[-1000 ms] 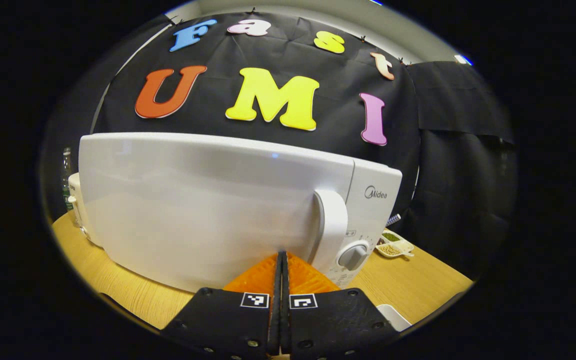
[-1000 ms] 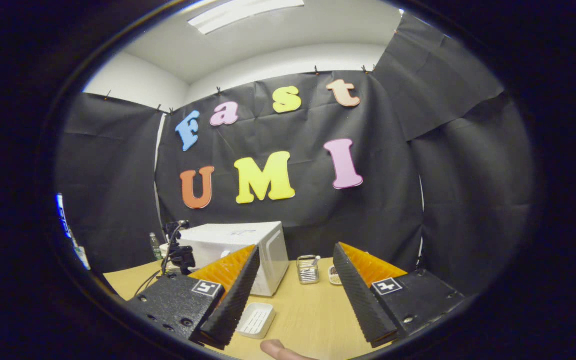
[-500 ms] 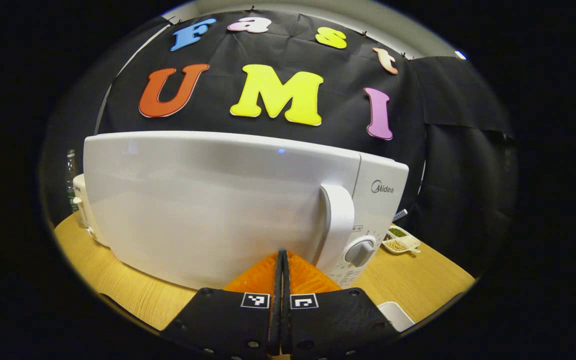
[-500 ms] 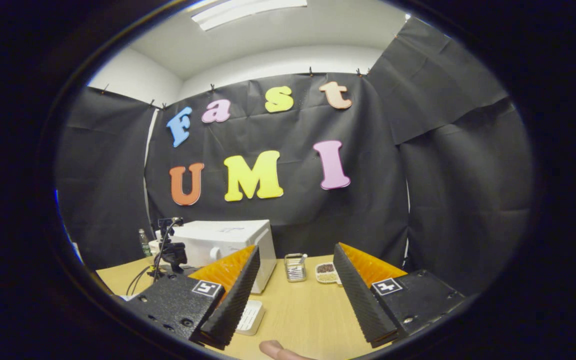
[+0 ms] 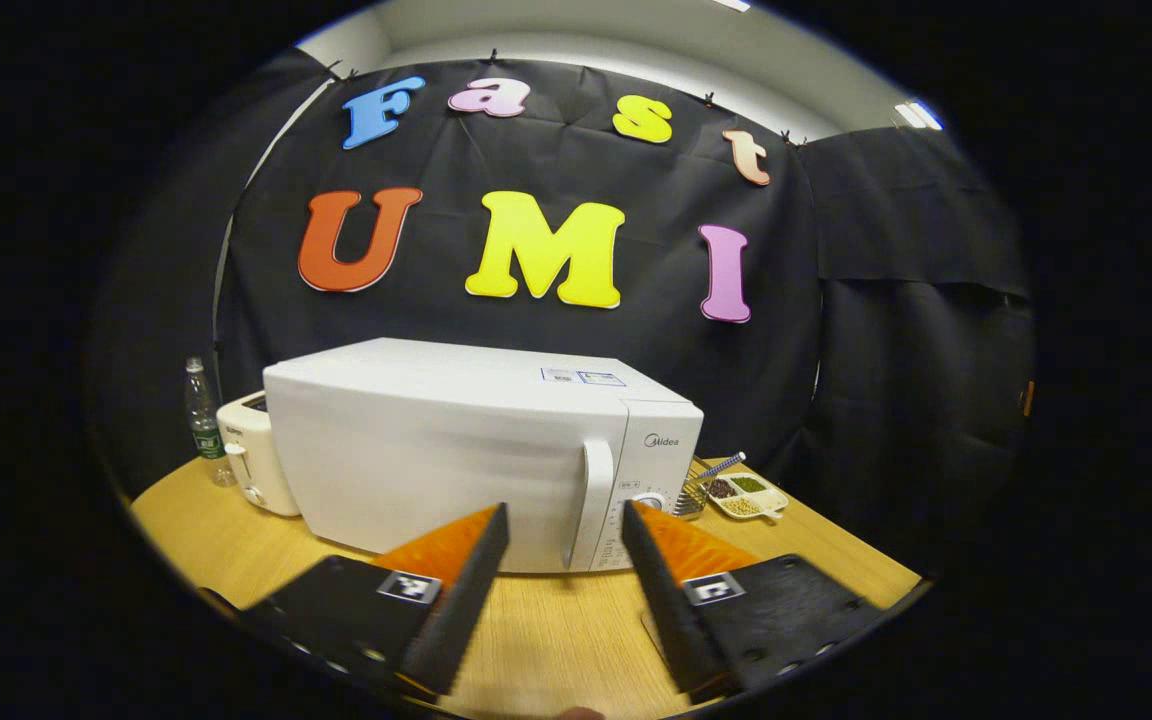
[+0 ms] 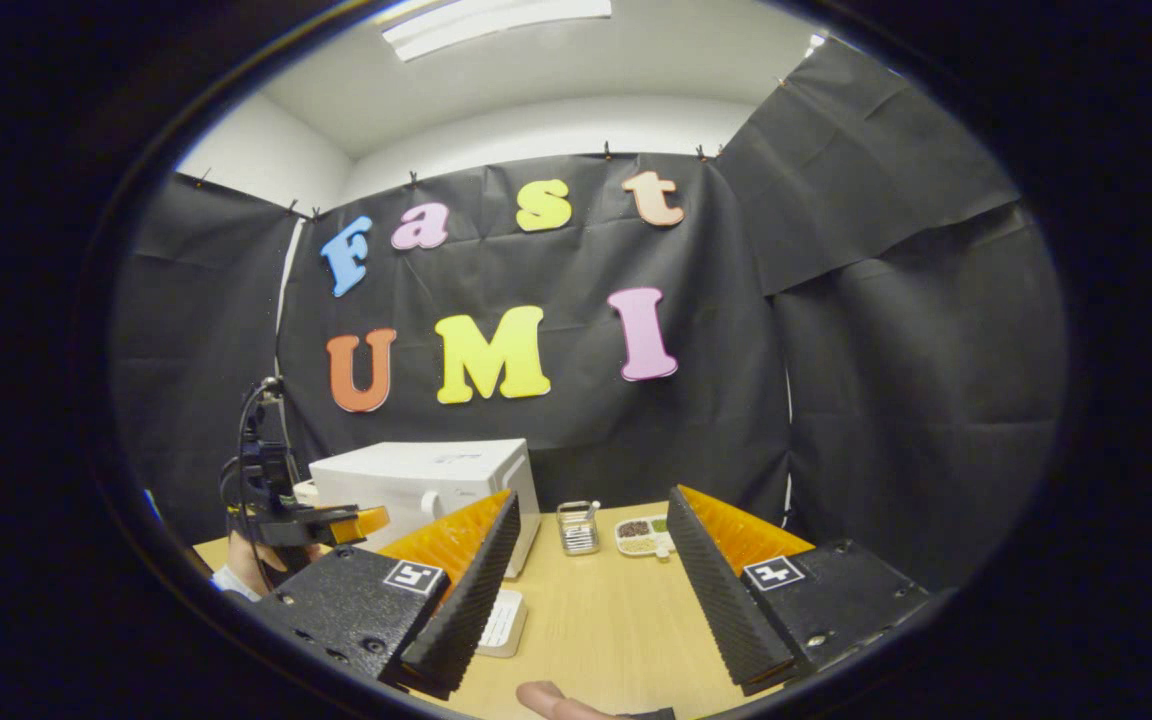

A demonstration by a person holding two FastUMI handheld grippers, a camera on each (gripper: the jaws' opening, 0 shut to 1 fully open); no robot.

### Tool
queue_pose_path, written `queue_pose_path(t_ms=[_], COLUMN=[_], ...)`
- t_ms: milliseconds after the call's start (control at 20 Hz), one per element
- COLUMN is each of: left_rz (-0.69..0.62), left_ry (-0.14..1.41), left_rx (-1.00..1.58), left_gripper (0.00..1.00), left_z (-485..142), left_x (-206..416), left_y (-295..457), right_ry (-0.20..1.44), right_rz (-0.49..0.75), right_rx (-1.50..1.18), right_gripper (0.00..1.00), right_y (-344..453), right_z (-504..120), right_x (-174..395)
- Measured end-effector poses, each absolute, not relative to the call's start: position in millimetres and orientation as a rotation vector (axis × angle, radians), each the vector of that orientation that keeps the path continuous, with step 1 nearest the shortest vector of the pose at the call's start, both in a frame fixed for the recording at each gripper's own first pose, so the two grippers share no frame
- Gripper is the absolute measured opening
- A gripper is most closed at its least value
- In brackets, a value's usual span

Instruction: Open the microwave oven with the left hand, put the food in, and close the microwave oven.

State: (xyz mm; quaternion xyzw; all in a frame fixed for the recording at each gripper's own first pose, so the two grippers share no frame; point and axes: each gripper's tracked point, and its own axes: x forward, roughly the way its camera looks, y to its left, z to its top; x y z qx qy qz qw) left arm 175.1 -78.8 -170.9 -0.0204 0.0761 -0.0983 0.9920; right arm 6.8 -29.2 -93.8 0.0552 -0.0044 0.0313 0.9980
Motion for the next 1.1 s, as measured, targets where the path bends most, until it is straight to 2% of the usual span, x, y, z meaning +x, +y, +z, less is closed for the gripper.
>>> queue_pose_path(t_ms=[50,100,350,600,750,1100], left_rz=[-0.167,-0.153,-0.113,-0.088,-0.067,-0.087], left_ry=[0.145,0.135,0.098,-0.011,-0.079,-0.136], left_rx=[-0.014,0.007,0.037,0.029,0.003,-0.015], left_gripper=[0.95,0.93,0.93,0.93,0.93,0.93], left_z=[-164.8,-155.8,-101.1,-46.7,-20.5,-20.6], left_x=[162.7,149.8,79.5,4.2,-36.1,-104.5], left_y=[-71.3,-66.9,-52.8,-47.0,-35.5,-28.1], right_ry=[-0.01,-0.015,-0.046,-0.081,-0.088,-0.154], right_rz=[0.058,0.054,0.041,0.018,0.047,0.072], right_rx=[0.11,0.106,0.069,0.048,0.031,-0.015], right_gripper=[0.82,0.94,0.94,0.94,0.94,0.94], right_y=[-28.8,-28.1,-15.9,-4.1,16.0,36.0], right_z=[-90.9,-87.7,-65.9,-46.9,-36.0,-18.2], right_x=[2.4,-3.4,-31.8,-56.7,-69.9,-103.2])
